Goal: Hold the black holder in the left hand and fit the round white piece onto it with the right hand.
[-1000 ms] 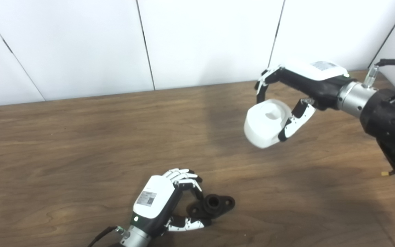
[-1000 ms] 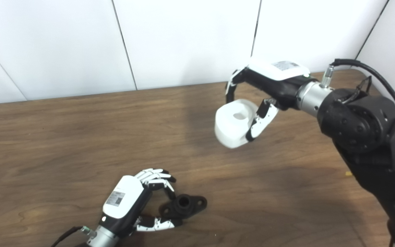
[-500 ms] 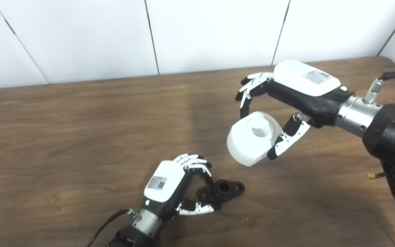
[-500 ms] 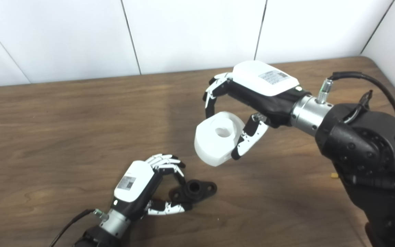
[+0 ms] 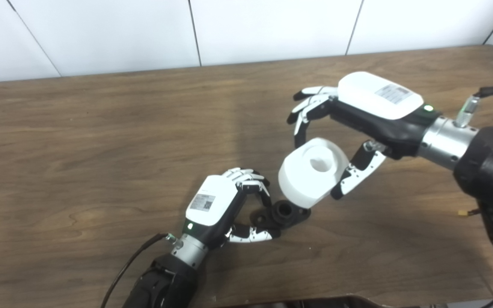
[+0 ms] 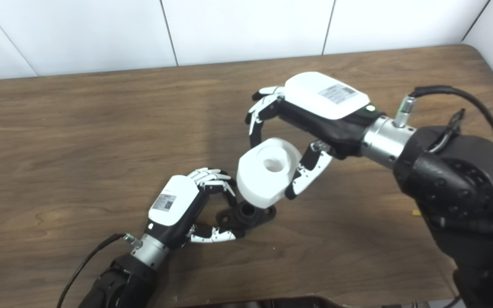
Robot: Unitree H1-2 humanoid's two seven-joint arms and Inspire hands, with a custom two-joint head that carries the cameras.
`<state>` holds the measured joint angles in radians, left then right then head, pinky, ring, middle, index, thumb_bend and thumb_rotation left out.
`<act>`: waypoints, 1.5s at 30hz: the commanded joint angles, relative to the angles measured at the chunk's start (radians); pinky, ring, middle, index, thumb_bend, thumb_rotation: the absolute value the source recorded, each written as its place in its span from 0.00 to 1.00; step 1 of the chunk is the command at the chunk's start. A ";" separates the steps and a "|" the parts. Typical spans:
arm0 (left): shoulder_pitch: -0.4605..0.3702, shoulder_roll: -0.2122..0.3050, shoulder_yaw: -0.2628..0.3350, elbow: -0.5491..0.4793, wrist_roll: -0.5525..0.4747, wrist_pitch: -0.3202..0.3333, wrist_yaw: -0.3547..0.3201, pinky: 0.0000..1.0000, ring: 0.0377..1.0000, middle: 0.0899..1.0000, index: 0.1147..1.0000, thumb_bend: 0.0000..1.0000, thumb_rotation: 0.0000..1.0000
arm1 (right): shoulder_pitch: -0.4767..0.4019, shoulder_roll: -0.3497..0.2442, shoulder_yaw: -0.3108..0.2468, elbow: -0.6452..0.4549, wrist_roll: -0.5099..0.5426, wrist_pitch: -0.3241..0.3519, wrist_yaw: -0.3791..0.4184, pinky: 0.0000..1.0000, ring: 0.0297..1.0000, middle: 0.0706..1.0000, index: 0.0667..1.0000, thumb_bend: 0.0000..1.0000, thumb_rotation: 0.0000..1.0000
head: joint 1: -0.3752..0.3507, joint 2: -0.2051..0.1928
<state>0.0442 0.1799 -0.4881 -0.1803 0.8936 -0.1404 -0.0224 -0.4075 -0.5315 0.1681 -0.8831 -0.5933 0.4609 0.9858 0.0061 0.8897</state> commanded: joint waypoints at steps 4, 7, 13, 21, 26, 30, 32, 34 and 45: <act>-0.005 0.007 -0.008 0.003 0.004 0.014 -0.054 0.83 0.80 0.70 0.42 0.52 0.05 | -0.008 0.008 0.006 0.015 -0.012 -0.028 -0.055 0.80 0.88 0.74 0.45 0.52 0.13 | 0.000 0.020; -0.009 0.007 -0.008 -0.007 0.008 0.021 -0.070 0.83 0.81 0.71 0.42 0.52 0.05 | 0.003 0.016 0.018 0.025 -0.016 -0.029 -0.062 0.82 0.88 0.75 0.44 0.52 0.13 | -0.001 0.025; -0.008 0.003 -0.008 -0.018 0.010 0.034 -0.084 0.84 0.81 0.71 0.42 0.52 0.05 | 0.026 0.024 0.033 0.051 -0.014 -0.060 -0.090 0.85 0.89 0.74 0.44 0.52 0.13 | 0.000 0.035; -0.011 0.004 -0.008 -0.021 0.011 0.034 -0.088 0.84 0.80 0.70 0.42 0.52 0.05 | 0.031 0.027 0.071 0.066 -0.049 -0.117 -0.098 0.87 0.89 0.75 0.45 0.52 0.13 | -0.007 0.042; -0.012 0.003 -0.008 -0.025 0.012 0.039 -0.092 0.83 0.80 0.71 0.42 0.52 0.05 | 0.030 0.029 0.080 0.071 -0.050 -0.126 -0.099 0.84 0.89 0.75 0.45 0.52 0.13 | -0.010 0.048; -0.014 0.004 -0.009 -0.032 0.015 0.043 -0.099 0.83 0.81 0.71 0.42 0.52 0.05 | 0.037 0.030 0.088 0.077 -0.048 -0.152 -0.102 0.86 0.89 0.74 0.45 0.52 0.13 | -0.012 0.052; -0.014 0.004 -0.009 -0.034 0.016 0.044 -0.098 0.83 0.81 0.71 0.42 0.52 0.05 | 0.041 0.032 0.091 0.078 -0.045 -0.154 -0.103 0.86 0.89 0.74 0.45 0.52 0.13 | -0.011 0.053; -0.013 0.005 -0.008 -0.034 0.014 0.043 -0.098 0.83 0.80 0.71 0.42 0.52 0.05 | 0.044 0.033 0.096 0.079 -0.047 -0.160 -0.101 0.86 0.89 0.74 0.45 0.52 0.13 | -0.013 0.053; -0.009 0.017 -0.001 -0.031 0.001 0.032 -0.095 0.83 0.80 0.71 0.42 0.52 0.05 | 0.054 0.049 0.119 0.087 -0.057 -0.179 -0.100 0.85 0.90 0.76 0.44 0.52 0.13 | -0.022 0.051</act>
<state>0.0295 0.1816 -0.4872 -0.2125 0.8983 -0.1070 -0.0937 -0.3360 -0.4860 0.2930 -0.7866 -0.6453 0.3058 0.9115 -0.0153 0.9403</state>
